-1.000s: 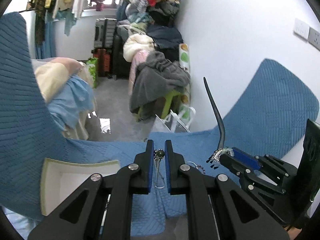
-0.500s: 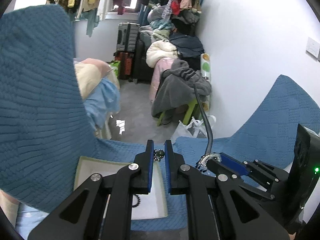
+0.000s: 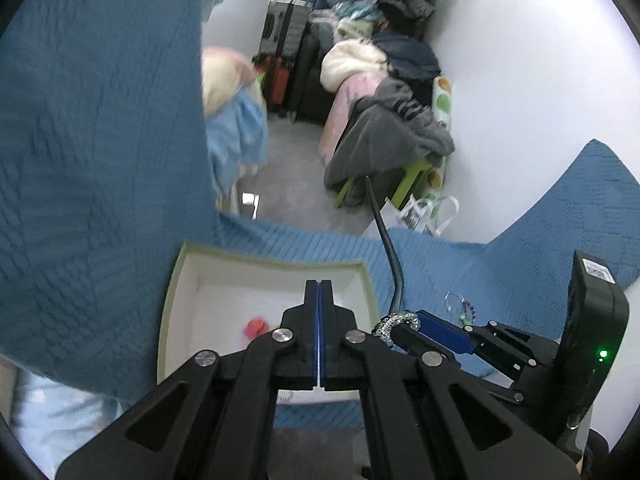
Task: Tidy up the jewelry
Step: 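Carry both keyrings in both tools over the white box, then open both tools to drop the keyrings into the box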
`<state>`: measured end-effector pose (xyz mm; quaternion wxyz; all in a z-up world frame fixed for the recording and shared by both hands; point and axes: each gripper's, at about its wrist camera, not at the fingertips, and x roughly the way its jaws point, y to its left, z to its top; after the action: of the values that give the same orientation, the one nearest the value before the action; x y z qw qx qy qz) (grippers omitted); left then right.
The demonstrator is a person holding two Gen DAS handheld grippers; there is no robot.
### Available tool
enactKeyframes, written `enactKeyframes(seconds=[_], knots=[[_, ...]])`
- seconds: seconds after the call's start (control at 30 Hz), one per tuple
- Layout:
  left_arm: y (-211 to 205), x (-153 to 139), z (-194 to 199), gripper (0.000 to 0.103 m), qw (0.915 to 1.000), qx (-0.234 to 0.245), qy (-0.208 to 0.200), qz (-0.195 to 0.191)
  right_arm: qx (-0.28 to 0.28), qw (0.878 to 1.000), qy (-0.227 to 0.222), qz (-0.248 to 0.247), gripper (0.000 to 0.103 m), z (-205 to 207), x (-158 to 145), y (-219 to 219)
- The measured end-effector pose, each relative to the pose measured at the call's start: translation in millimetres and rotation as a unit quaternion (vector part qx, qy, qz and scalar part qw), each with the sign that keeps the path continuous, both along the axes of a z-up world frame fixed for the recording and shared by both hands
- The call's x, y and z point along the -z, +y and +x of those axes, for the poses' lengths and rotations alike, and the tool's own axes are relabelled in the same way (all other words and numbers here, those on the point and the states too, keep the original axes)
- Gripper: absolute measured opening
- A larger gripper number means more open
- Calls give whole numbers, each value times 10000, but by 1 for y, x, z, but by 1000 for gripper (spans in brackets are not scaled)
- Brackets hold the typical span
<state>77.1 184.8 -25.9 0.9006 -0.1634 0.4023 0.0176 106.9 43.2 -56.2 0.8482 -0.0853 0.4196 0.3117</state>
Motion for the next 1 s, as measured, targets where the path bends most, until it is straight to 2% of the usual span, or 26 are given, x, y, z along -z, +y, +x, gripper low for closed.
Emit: enactKeyframes(seconds=[0.2, 0.37, 0.53, 0.57, 0.6, 0.7, 0.8, 0.9, 0.97, 1.0], knots=[[11, 40, -8, 0, 9989, -92, 390, -226, -108, 9988, 379, -285, 18, -5, 41, 9], [13, 56, -13, 0, 9979, -153, 549, -319, -175, 9976, 556, -375, 18, -4, 59, 14], [14, 59, -14, 0, 9972, -173, 626, -379, -191, 9968, 716, -313, 19, -1, 63, 12], [12, 59, -15, 0, 9972, -162, 620, -391, -180, 9967, 744, -276, 21, -1, 62, 11], [12, 58, -16, 0, 9972, -147, 604, -407, -168, 9968, 754, -222, 29, -1, 61, 9], [7, 55, -16, 2, 9976, -74, 565, -403, -161, 9986, 455, -208, 32, -5, 48, 4], [0, 49, -14, 9, 9981, -53, 461, -398, -173, 9994, 291, -95, 32, -7, 35, -6], [-7, 42, -13, 12, 9981, -21, 331, -519, -125, 9999, 92, 16, 32, -9, 16, -20], [-14, 34, -11, 24, 9984, -32, 268, -487, -61, 9999, -12, 127, 32, -10, 3, -33], [-17, 30, -11, 35, 9986, -23, 202, -482, -19, 9998, -71, 167, 32, -10, -3, -39]])
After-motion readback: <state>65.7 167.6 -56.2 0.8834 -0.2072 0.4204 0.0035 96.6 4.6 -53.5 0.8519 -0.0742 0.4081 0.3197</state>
